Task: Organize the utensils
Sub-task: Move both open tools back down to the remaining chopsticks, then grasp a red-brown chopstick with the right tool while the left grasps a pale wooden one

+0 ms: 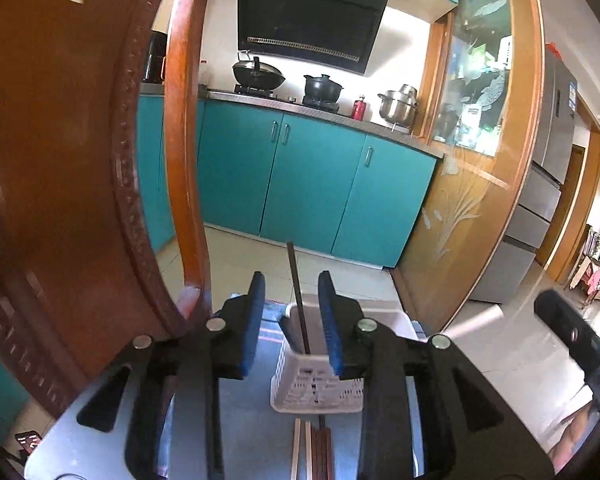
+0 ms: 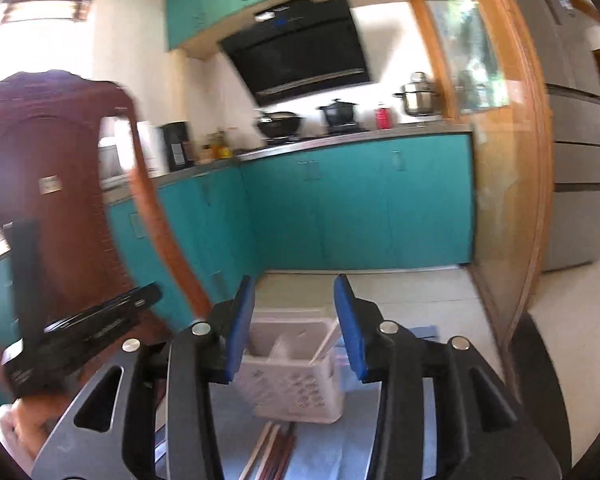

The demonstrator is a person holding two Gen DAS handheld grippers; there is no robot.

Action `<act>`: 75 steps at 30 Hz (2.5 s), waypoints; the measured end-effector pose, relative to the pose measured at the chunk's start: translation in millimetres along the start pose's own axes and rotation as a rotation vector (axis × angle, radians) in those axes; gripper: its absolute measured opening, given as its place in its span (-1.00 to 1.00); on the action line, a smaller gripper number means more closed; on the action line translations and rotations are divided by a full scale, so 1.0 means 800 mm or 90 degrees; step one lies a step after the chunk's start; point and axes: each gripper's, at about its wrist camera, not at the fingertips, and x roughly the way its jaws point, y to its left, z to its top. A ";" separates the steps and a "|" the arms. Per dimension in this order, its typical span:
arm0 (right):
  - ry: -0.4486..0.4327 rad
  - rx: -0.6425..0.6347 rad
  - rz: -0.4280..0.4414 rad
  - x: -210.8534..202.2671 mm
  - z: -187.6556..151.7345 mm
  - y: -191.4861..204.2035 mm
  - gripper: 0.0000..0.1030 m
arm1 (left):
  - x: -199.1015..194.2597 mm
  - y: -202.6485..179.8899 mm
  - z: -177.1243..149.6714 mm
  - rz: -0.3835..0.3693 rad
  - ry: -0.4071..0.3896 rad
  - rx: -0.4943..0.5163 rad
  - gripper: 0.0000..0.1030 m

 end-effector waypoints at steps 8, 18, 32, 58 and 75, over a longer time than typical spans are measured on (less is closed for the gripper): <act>0.438 0.032 -0.049 0.138 -0.156 -0.015 -0.20 | 0.024 0.012 -0.070 0.059 0.149 0.050 -0.43; 0.538 0.024 -0.058 0.182 -0.214 -0.006 -0.19 | 0.040 0.010 -0.101 0.077 0.224 0.074 -0.20; 0.566 -0.004 -0.069 0.196 -0.221 0.005 -0.31 | 0.062 0.035 -0.131 0.111 0.304 0.078 -0.07; 0.533 0.052 -0.136 0.187 -0.202 -0.061 -0.85 | 0.129 -0.010 -0.219 0.035 0.463 0.165 0.02; 0.527 -0.047 -0.179 0.202 -0.213 -0.043 -0.51 | 0.148 -0.007 -0.225 0.077 0.470 0.153 0.06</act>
